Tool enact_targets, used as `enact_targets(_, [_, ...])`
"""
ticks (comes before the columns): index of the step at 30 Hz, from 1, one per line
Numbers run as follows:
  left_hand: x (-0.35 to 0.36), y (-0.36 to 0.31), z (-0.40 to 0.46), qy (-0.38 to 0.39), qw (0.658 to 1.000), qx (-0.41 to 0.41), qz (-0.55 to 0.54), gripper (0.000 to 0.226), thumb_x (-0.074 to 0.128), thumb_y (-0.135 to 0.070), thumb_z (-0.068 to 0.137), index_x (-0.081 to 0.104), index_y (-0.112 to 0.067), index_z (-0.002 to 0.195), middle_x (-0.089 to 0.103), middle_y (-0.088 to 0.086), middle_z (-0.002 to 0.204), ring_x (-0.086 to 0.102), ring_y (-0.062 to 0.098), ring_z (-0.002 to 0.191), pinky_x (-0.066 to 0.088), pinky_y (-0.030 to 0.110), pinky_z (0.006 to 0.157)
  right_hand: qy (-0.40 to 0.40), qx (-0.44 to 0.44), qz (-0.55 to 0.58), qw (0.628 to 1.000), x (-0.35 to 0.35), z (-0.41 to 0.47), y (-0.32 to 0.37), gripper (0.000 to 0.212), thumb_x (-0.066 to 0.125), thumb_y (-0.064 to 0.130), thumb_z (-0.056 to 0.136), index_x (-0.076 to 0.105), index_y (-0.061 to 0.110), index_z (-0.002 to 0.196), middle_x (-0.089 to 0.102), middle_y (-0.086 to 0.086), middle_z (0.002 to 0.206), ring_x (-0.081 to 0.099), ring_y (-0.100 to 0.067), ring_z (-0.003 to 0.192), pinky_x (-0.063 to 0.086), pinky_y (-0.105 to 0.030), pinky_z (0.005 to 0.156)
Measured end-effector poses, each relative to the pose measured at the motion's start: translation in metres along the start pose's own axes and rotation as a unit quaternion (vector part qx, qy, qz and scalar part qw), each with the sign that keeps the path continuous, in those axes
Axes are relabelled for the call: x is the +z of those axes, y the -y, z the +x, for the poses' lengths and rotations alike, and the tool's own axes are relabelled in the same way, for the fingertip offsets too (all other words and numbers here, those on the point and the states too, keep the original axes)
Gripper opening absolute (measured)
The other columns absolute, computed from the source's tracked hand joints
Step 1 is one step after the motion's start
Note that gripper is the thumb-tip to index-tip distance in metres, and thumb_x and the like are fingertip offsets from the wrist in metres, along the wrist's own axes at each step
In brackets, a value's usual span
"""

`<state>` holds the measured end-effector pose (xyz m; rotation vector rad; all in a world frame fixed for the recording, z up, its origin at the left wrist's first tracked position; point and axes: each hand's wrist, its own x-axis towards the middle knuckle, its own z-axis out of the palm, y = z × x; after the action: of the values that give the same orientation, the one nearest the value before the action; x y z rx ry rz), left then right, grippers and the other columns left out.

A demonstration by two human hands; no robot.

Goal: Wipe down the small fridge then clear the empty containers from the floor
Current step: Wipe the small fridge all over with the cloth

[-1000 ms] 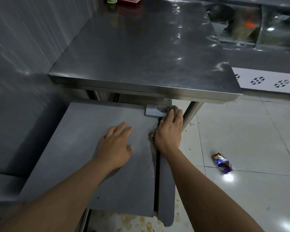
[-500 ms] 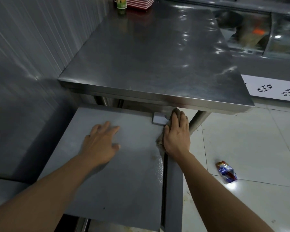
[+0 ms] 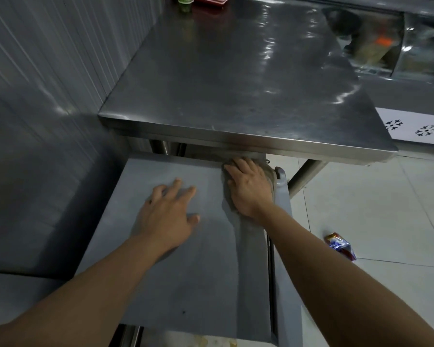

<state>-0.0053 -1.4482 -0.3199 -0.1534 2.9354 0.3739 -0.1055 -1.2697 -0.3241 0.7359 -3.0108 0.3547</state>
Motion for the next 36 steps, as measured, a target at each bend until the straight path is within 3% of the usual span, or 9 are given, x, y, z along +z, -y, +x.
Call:
enact_targets(4, [-0.007,0.002,-0.002,0.024,0.999,0.004,0.026,0.068,0.039,-0.060,0.086,0.013,-0.040,0.146,0.002,-0.007,0.158,0.010,0.024,0.139,0.030,0.046,0.104,-0.027,0.098,-0.019,0.995,0.001,-0.005,-0.006,0.049,0.036,0.029,0.092,0.037,0.027,0.140,0.036,0.002,0.145,0.028,-0.022,0.135,0.018,-0.041,0.113])
enact_targets(8, [-0.010,0.000,-0.002,0.030,0.999,0.004,0.026,0.068,0.039,-0.059,0.087,0.011,-0.040,0.146,0.001,-0.007,0.158,0.010,0.024,0.139,0.030,0.047,0.105,-0.082,0.233,0.045,0.968,-0.004,-0.022,-0.023,0.052,0.037,0.021,0.090,0.036,0.016,0.142,0.036,-0.009,0.144,0.025,-0.030,0.136,0.019,-0.044,0.113])
enact_targets(11, [-0.008,0.001,-0.003,0.024,0.999,0.006,0.022,0.067,0.039,-0.059,0.087,0.011,-0.041,0.146,0.001,-0.006,0.158,0.010,0.024,0.139,0.029,0.047,0.107,-0.102,0.265,0.054,0.957,-0.002,-0.021,-0.014,0.049,0.037,0.016,0.092,0.038,0.013,0.141,0.033,-0.010,0.147,0.022,-0.032,0.137,0.018,-0.044,0.114])
enact_targets(15, [-0.007,0.004,-0.003,0.011,1.000,0.015,0.017,0.068,0.040,-0.060,0.087,0.012,-0.041,0.146,0.001,-0.006,0.158,0.011,0.025,0.138,0.027,0.048,0.107,-0.116,0.225,0.057,0.966,0.004,-0.016,0.012,0.050,0.039,0.011,0.091,0.038,0.015,0.141,0.031,-0.007,0.150,0.021,-0.030,0.140,0.011,-0.039,0.116])
enact_targets(21, [-0.009,0.027,-0.012,0.033,0.999,0.027,-0.008,0.072,0.051,-0.053,0.085,0.015,-0.035,0.146,-0.002,-0.005,0.157,0.004,0.024,0.140,0.022,0.047,0.109,-0.016,0.079,0.082,0.993,0.016,0.007,0.057,0.053,0.036,0.025,0.096,0.022,0.021,0.148,0.027,-0.006,0.153,0.021,-0.025,0.142,0.016,-0.037,0.116])
enact_targets(25, [-0.015,0.064,-0.027,0.014,0.995,-0.095,-0.041,0.072,0.054,-0.049,0.085,0.018,-0.031,0.144,0.001,-0.003,0.155,0.006,0.028,0.137,0.025,0.051,0.106,-0.047,0.123,0.058,0.990,0.009,-0.003,0.035,0.046,0.040,0.020,0.096,0.037,0.018,0.141,0.031,-0.009,0.148,0.029,-0.029,0.136,0.028,-0.042,0.112])
enact_targets(30, [-0.008,0.074,-0.032,-0.005,0.994,-0.086,-0.072,0.070,0.052,-0.042,0.088,0.016,-0.029,0.147,-0.001,-0.003,0.157,0.003,0.028,0.136,0.023,0.047,0.111,-0.092,0.199,0.030,0.975,0.019,0.004,0.052,0.044,0.041,0.013,0.091,0.047,0.016,0.135,0.040,-0.009,0.145,0.023,-0.029,0.139,0.016,-0.040,0.116])
enact_targets(33, [-0.004,0.077,-0.029,-0.017,0.993,-0.086,-0.076,0.071,0.052,-0.044,0.087,0.016,-0.031,0.147,-0.001,-0.004,0.157,0.003,0.026,0.135,0.023,0.046,0.112,-0.082,0.174,0.047,0.980,0.026,0.032,0.088,0.041,0.041,0.015,0.090,0.052,0.015,0.130,0.046,-0.010,0.139,0.033,-0.029,0.133,0.024,-0.040,0.113])
enact_targets(36, [-0.005,0.079,-0.028,-0.008,0.993,-0.084,-0.079,0.073,0.052,-0.046,0.087,0.012,-0.033,0.147,-0.003,-0.006,0.157,0.001,0.023,0.135,0.024,0.046,0.112,-0.045,0.069,0.092,0.992,0.034,0.044,0.122,0.046,0.042,0.018,0.090,0.046,0.014,0.135,0.043,-0.009,0.141,0.034,-0.029,0.133,0.026,-0.039,0.113])
